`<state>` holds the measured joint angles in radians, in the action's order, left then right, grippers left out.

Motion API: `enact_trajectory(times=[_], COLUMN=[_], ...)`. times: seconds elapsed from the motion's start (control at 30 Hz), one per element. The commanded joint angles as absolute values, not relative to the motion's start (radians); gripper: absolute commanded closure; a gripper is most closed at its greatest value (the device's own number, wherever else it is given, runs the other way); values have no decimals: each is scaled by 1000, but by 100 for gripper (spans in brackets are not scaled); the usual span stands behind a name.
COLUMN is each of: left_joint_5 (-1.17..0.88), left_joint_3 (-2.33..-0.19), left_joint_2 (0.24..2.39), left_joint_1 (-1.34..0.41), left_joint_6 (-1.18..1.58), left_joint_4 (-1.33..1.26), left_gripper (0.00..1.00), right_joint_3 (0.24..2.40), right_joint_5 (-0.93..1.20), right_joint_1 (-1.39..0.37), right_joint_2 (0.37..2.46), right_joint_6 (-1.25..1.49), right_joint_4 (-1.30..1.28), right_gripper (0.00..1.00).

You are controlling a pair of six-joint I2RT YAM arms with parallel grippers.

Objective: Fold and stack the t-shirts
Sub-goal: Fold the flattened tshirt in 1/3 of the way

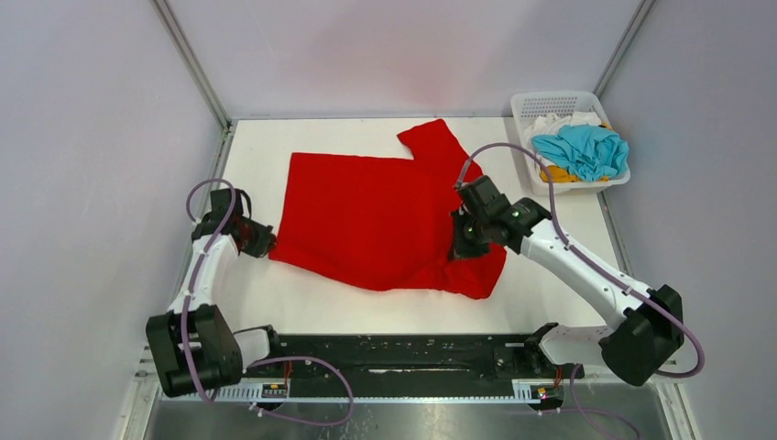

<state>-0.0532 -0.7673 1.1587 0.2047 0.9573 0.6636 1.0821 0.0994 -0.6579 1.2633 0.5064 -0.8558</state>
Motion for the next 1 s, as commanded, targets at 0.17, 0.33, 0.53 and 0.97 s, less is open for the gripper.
enact_trajectory(times=[0.17, 0.33, 0.53, 0.97], left_joint_5=[-86, -68, -54, -49], left_joint_3=[-921, -949, -972, -1096], left_joint_2=[1330, 1385, 1450, 1614], left_joint_1=[210, 210, 212, 215], left_joint_6=[1003, 1006, 1010, 1013], left_joint_4=[585, 579, 564, 490], left_gripper=[100, 100, 100, 42], right_joint_3=[1226, 1298, 1401, 1863], right_joint_5=[120, 130, 132, 17], right_joint_1=[-479, -436, -399, -321], right_joint_2=[1334, 1404, 1518, 1996], right_joint_6=[415, 384, 339, 288], right_joint_4=[-896, -903, -926, -1019], right_gripper=[100, 100, 100, 57])
